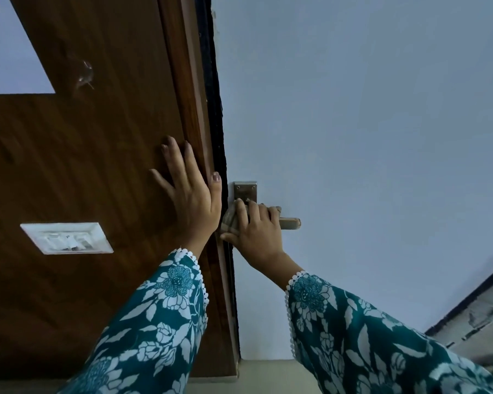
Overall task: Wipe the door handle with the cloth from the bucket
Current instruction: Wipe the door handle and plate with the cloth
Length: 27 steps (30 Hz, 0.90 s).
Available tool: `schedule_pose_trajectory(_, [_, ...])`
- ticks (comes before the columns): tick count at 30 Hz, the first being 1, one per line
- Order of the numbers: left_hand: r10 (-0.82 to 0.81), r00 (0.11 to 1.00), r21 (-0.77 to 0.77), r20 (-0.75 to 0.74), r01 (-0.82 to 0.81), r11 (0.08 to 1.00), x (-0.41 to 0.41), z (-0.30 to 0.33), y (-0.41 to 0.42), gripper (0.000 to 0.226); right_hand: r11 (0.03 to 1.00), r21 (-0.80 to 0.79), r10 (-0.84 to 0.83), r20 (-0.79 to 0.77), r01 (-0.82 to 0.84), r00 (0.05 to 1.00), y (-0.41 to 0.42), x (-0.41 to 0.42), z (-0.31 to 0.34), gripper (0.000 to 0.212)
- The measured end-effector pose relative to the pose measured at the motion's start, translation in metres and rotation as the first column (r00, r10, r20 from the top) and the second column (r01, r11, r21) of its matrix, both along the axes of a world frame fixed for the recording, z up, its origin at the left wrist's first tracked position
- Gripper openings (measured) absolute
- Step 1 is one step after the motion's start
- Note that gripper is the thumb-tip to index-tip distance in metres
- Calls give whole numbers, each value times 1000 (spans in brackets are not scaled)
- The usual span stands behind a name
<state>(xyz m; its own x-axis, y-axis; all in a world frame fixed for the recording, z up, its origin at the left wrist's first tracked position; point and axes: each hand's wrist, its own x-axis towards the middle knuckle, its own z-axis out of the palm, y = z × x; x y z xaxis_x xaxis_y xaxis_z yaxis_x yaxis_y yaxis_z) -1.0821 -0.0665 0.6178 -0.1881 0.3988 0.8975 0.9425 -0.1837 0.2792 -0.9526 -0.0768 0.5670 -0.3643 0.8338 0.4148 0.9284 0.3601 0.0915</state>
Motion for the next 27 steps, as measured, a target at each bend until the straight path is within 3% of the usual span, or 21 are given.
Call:
schedule_pose_trajectory(5, [60, 997, 69, -39, -57, 996, -3, -4, 10, 60, 999, 49, 9, 37, -11, 999, 8, 29, -5, 65])
schedule_pose_trajectory(9, [119, 991, 101, -67, -112, 989, -4, -6, 16, 61, 999, -38, 36, 30, -34, 999, 15, 53, -2, 61])
schedule_pose_trajectory(15, [141, 986, 98, -85, -132, 986, -7, -10, 18, 59, 994, 85, 70, -35, -67, 997, -2, -8, -2, 35])
schedule_pose_trajectory(24, [105, 984, 43, -141, -100, 994, -11, -6, 9, 64, 992, 104, 86, -105, -75, 991, 6, 51, -13, 37])
schedule_pose_trajectory(27, [76, 983, 49, -168, -68, 996, -16, 6, 10, 63, 996, 18, 89, -110, -87, 990, 10, 76, -9, 41])
